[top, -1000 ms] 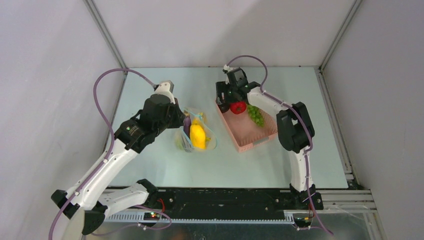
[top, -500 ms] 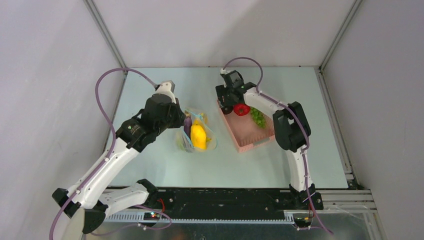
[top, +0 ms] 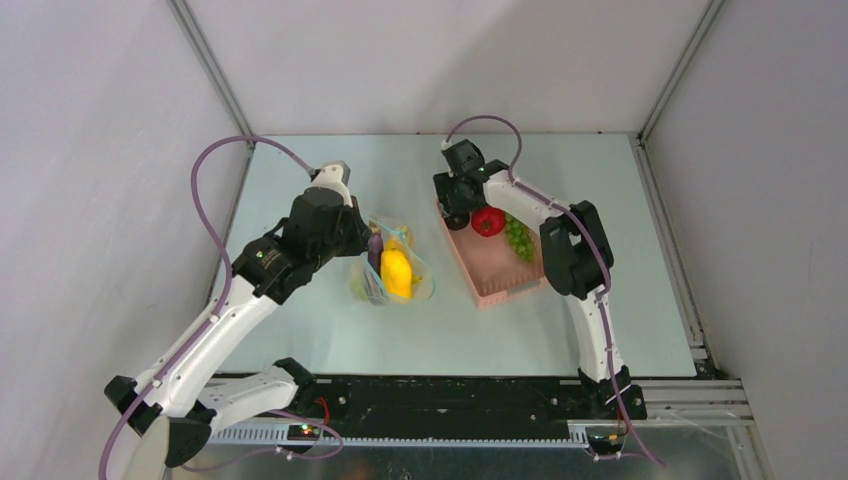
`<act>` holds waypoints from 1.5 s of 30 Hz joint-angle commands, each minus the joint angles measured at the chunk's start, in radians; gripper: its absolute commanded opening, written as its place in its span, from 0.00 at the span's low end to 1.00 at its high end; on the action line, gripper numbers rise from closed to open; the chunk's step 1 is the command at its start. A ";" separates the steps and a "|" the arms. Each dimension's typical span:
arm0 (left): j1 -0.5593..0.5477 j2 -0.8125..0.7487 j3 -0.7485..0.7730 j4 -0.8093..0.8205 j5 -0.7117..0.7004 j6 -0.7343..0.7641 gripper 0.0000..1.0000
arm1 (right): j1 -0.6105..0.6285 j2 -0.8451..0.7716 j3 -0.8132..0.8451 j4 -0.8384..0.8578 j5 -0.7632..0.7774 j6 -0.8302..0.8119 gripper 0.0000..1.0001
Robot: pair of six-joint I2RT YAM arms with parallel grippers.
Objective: Place the food in the zip-top bag and seal the zipper
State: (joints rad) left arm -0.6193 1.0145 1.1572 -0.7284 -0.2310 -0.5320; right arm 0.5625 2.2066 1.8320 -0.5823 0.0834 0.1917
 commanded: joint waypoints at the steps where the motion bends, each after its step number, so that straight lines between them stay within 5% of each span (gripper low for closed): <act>1: 0.006 -0.003 0.020 0.045 0.001 -0.003 0.02 | 0.004 0.066 0.017 -0.115 -0.023 0.056 0.70; 10: 0.007 -0.008 0.019 0.044 -0.003 -0.002 0.02 | -0.004 0.106 0.039 -0.094 0.014 0.131 0.70; 17: 0.006 -0.011 0.019 0.044 -0.004 -0.003 0.02 | -0.002 0.069 -0.014 -0.016 0.061 0.135 0.55; 31: 0.006 -0.006 0.016 0.046 -0.008 -0.008 0.02 | -0.005 -0.265 -0.156 0.080 0.129 0.100 0.38; 45: 0.006 0.025 0.015 0.043 0.003 -0.016 0.02 | 0.148 -0.721 -0.416 0.222 -0.234 0.046 0.39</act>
State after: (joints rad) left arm -0.6193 1.0424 1.1572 -0.7277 -0.2291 -0.5339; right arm 0.6338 1.5799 1.4487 -0.4286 0.0093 0.2802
